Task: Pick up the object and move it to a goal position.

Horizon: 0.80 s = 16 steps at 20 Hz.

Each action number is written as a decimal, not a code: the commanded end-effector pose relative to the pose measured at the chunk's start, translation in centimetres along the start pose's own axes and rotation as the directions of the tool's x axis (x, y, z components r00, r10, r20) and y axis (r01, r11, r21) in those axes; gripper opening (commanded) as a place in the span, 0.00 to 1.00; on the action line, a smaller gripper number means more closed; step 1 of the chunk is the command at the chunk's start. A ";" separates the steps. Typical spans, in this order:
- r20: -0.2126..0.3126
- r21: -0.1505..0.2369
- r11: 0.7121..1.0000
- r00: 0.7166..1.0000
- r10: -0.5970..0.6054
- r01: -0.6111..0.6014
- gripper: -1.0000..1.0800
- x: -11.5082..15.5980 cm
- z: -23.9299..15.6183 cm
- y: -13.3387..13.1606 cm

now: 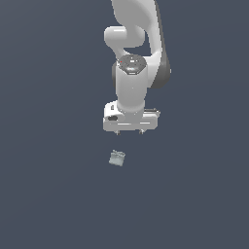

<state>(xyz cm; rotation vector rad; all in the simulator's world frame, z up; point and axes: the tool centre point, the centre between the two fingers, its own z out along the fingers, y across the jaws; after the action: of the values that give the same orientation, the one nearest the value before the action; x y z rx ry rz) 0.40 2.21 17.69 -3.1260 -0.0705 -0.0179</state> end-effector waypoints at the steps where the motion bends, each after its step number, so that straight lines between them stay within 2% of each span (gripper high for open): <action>1: 0.003 0.001 1.000 1.000 0.000 0.000 0.96 -0.1 -0.1 0.1; 8: 0.003 0.000 1.000 1.000 0.031 -0.031 0.96 0.5 0.9 0.6; 16: 0.006 -0.005 0.990 0.989 0.144 -0.144 0.96 2.4 4.4 2.8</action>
<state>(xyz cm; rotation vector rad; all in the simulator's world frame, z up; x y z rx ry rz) 2.55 0.06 14.17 -3.1269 0.1146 -0.0087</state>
